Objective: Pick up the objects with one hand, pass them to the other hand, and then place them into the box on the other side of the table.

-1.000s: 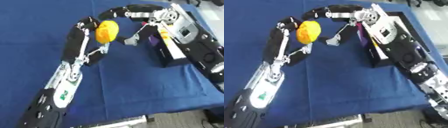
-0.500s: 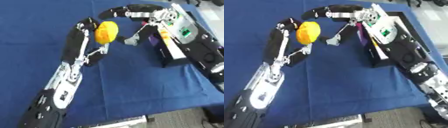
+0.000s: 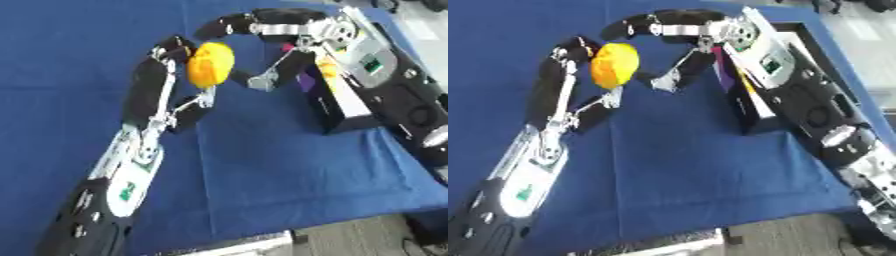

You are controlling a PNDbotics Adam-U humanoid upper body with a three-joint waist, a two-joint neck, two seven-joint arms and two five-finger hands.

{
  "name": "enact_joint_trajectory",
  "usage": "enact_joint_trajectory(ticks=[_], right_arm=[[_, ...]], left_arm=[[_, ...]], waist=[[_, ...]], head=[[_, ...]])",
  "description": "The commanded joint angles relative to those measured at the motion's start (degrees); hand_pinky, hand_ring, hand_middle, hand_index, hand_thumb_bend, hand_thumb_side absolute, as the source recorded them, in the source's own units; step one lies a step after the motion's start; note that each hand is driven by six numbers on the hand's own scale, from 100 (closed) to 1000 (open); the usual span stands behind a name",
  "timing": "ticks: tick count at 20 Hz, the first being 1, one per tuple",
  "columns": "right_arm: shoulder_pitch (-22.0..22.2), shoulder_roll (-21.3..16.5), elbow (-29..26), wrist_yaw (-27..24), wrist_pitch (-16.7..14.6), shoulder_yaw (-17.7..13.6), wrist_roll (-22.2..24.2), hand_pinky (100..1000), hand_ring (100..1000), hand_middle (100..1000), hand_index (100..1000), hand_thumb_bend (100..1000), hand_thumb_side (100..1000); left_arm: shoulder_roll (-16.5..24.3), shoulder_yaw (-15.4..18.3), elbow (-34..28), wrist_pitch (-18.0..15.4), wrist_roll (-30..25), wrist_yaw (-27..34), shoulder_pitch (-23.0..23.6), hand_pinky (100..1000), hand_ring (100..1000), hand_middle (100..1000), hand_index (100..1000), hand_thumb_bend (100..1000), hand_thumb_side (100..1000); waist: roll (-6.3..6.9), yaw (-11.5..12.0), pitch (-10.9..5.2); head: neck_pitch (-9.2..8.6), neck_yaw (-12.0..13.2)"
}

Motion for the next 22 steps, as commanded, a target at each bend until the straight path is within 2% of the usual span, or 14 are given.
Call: enact_joint_trajectory(ticks=[1,13,17,22], right_arm=[[-0.63,-1.28,-1.05,-0.7,-3.35,-0.39,3.92,955,1000,963,1000,100,256],[-0.78,-0.99,-0.55,-0.99,-3.27,-0.21,5.48,948,1000,941,1000,100,189],[-0.83,-0.9,-0.31,-1.51,-2.62,-0.23,5.49,933,1000,902,1000,100,144],[-0.82,-0.86,-0.79,-4.13,-0.31,-0.26,4.89,922,1000,832,1000,100,101]], left_arm=[[-0.67,0.29,-0.97,-0.15,0.36,-0.43,-1.01,729,558,577,573,100,104],[-0.71,-0.37,-2.27,-1.36,0.14,0.05,-1.08,731,560,579,575,100,107],[-0.67,-0.52,-2.71,-1.51,-0.19,0.32,-1.03,731,561,580,576,100,106],[-0.73,-0.36,-2.28,-1.37,-0.3,0.25,-0.97,731,561,580,577,100,110]], waist=[[0.01,-0.21,-0.14],[-0.07,-0.21,0.03],[-0.03,-0.24,0.07],[0.0,-0.33,0.11]], head=[[-0.1,-0.13],[-0.1,-0.1],[-0.1,-0.13],[-0.1,-0.21]])
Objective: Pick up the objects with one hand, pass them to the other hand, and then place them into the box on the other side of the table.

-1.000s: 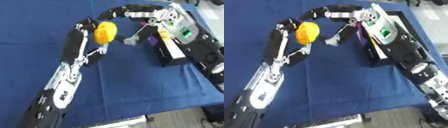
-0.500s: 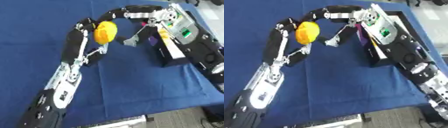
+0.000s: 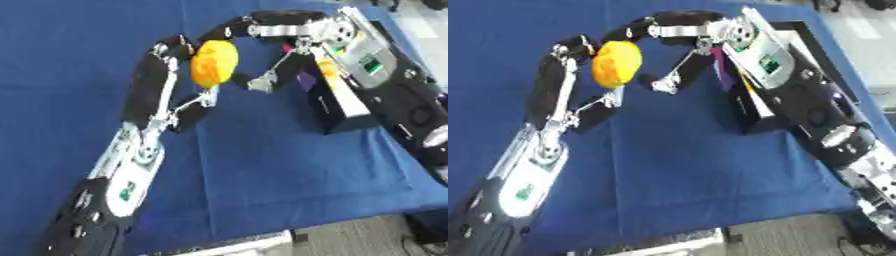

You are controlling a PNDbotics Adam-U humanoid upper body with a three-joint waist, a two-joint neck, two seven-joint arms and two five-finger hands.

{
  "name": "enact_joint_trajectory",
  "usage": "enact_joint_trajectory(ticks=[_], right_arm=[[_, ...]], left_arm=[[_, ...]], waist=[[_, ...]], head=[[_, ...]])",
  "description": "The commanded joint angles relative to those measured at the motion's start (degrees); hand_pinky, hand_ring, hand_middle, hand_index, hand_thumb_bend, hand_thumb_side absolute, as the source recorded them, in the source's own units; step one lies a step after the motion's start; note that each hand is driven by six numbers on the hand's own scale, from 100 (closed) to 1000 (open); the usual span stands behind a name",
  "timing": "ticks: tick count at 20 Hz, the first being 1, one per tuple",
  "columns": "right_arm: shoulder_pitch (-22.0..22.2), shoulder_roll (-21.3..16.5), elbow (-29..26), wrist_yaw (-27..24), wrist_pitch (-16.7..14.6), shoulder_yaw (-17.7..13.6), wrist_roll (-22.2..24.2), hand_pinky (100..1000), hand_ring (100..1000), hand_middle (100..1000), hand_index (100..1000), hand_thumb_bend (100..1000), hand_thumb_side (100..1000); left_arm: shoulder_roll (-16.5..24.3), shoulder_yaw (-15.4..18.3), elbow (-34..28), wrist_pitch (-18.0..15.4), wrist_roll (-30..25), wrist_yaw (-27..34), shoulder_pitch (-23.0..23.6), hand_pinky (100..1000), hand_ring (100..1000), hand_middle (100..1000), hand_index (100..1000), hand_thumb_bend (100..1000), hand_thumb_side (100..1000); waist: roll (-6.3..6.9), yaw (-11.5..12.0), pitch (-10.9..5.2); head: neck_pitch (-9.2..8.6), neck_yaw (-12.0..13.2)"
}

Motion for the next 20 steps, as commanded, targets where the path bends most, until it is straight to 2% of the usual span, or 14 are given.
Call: enact_joint_trajectory(ticks=[1,6,13,20], right_arm=[[-0.76,-0.91,-1.02,-2.05,-1.71,-0.57,2.85,921,1000,829,1000,100,100],[-0.74,-0.95,-1.81,-4.72,0.49,-0.73,1.98,914,1000,793,1000,100,100],[-0.75,-0.88,-2.18,-5.42,1.0,-0.75,2.81,907,1000,765,986,100,100],[-0.79,-0.79,-1.6,-6.85,1.54,-0.72,3.14,856,1000,615,831,100,141]], left_arm=[[-0.75,0.04,-0.89,0.02,-0.07,0.07,-0.95,731,561,580,577,100,110],[-0.82,0.39,-0.12,0.46,-0.05,0.03,-0.8,730,560,580,577,100,112],[-1.0,0.56,0.55,0.82,0.11,-0.14,-0.7,730,559,580,579,100,123],[-0.98,0.57,0.08,0.54,0.86,0.12,-0.69,729,560,580,600,100,171]], waist=[[0.02,-0.27,-0.07],[0.07,-0.48,0.01],[0.12,-0.62,0.21],[0.12,-0.72,0.16]], head=[[-0.1,-0.2],[-0.1,-0.07],[-0.1,-0.04],[-0.1,-0.1]])
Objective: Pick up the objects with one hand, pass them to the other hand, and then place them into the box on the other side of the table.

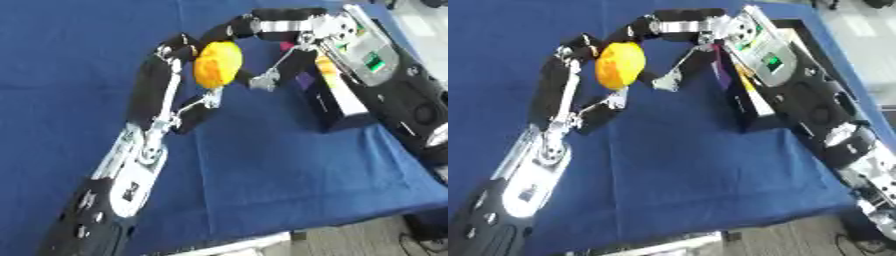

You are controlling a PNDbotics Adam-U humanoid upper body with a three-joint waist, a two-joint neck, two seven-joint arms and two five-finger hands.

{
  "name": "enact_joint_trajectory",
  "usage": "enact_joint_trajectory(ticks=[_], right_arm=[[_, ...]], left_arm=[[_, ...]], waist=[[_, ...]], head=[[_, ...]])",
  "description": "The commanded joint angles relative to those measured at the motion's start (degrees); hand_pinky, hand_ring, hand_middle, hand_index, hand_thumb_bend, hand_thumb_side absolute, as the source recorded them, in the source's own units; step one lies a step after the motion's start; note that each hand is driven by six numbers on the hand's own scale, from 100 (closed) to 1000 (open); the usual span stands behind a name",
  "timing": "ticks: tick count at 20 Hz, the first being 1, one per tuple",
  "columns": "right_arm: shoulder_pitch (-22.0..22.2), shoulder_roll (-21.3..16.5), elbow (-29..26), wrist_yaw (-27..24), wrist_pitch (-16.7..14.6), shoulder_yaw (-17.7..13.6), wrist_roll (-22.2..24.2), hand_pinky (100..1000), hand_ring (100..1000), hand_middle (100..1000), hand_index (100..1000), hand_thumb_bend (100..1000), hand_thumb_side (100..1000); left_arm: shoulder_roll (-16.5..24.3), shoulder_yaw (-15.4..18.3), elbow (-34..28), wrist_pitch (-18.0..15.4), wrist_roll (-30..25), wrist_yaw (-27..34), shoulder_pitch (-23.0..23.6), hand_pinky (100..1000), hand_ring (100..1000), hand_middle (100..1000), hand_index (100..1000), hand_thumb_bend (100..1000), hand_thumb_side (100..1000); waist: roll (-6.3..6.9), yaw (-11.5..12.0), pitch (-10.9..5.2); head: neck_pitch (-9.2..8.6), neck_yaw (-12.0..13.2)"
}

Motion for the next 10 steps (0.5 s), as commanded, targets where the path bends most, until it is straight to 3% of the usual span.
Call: enact_joint_trajectory(ticks=[1,7,10], right_arm=[[-0.73,-0.83,-1.2,-1.89,-0.66,-0.3,0.73,844,1000,610,812,100,156],[-0.74,-0.84,-0.72,-1.59,0.68,-0.34,-0.67,791,1000,581,747,100,210],[-0.7,-0.85,-0.63,-1.27,1.53,-0.36,-1.76,771,1000,572,737,100,222]], left_arm=[[-0.46,0.58,-0.59,0.3,0.52,0.14,-0.74,729,560,580,608,100,177],[-0.36,0.55,-0.95,0.21,1.4,0.11,-0.71,729,563,585,651,100,238],[-0.32,0.55,-0.98,0.57,2.04,-0.29,-0.73,730,568,589,679,190,263]], waist=[[0.11,-0.27,-0.22],[0.05,-0.34,-0.31],[0.04,-0.35,-0.37]], head=[[-0.1,-0.15],[-0.1,-0.12],[-0.1,-0.12]])
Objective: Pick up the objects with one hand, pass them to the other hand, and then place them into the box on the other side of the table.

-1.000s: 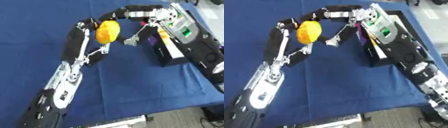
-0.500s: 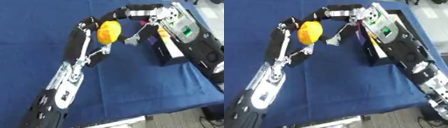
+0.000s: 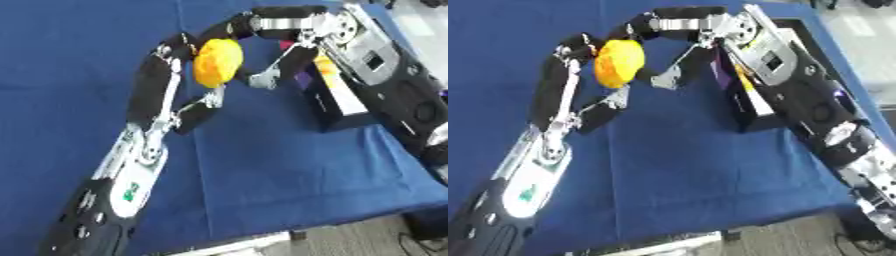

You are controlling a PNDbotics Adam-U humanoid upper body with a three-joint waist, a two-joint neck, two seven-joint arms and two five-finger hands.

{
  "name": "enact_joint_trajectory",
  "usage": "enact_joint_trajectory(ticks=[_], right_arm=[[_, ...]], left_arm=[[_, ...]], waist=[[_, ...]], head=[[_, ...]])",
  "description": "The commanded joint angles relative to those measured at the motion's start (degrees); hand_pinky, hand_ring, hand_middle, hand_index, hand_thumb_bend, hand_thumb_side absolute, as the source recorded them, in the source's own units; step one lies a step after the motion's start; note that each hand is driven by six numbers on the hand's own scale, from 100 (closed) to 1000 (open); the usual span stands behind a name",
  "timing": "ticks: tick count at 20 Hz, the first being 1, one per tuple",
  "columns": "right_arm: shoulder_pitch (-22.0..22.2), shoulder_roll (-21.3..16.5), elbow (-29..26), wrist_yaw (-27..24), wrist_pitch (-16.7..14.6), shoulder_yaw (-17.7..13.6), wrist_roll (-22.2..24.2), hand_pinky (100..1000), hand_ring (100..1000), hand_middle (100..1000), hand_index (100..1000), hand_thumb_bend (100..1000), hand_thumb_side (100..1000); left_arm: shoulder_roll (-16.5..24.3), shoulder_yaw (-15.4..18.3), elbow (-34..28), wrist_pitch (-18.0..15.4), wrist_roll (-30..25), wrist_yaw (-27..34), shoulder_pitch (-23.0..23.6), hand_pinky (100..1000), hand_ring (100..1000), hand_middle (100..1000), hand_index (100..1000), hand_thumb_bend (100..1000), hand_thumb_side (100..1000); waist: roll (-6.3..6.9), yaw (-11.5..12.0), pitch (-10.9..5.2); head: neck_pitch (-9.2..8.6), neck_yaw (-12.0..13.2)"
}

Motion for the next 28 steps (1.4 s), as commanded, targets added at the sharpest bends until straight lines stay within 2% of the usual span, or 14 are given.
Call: enact_joint_trajectory(ticks=[1,4,7,15,18,22,28], right_arm=[[-0.54,-0.94,-0.66,-0.39,0.55,-0.43,-0.98,763,1000,570,734,100,227],[-0.46,-0.97,-0.4,-0.47,1.92,-0.62,-2.79,744,1000,561,724,100,249],[-0.34,-1.03,-0.35,-1.04,3.3,-0.95,-5.38,726,1000,552,713,100,273],[0.11,-1.15,-0.62,-2.17,4.79,-1.0,-7.65,709,1000,535,690,100,316],[0.17,-1.1,-0.55,-2.16,5.02,-1.02,-7.79,705,1000,531,686,100,326],[0.27,-1.04,-0.49,-2.04,5.23,-1.22,-7.81,704,1000,530,683,100,326],[0.95,-1.58,-0.09,-3.06,6.12,-2.57,-9.51,705,1000,532,686,100,290]], left_arm=[[-0.29,0.6,-0.81,0.64,1.0,-0.38,-0.75,730,569,589,691,249,285],[-0.22,0.82,-0.94,1.81,2.6,-0.8,-0.74,721,562,572,707,364,329],[-0.17,1.11,-0.95,3.94,5.3,-0.49,-0.69,715,557,562,699,414,369],[-0.05,1.35,0.2,7.7,8.09,-0.6,-0.41,708,556,563,705,513,438],[-0.12,1.48,0.62,9.05,8.59,-0.77,-0.31,708,556,565,707,520,449],[-0.07,1.35,0.91,9.2,8.44,-1.09,-0.23,718,571,583,729,545,467],[0.78,1.01,0.46,6.85,6.76,-4.05,-0.1,758,620,639,804,625,507]], waist=[[0.03,-0.22,-0.39],[0.02,-0.2,-0.41],[0.02,-0.26,-0.45],[-0.04,-0.34,-0.54],[-0.05,-0.33,-0.54],[-0.02,-0.37,-0.49],[0.18,-0.47,-0.79]], head=[[-0.1,-0.14],[-0.1,-0.09],[-0.1,-0.06],[-0.1,0.07],[-0.1,0.14],[-0.1,0.09],[-0.1,0.02]])
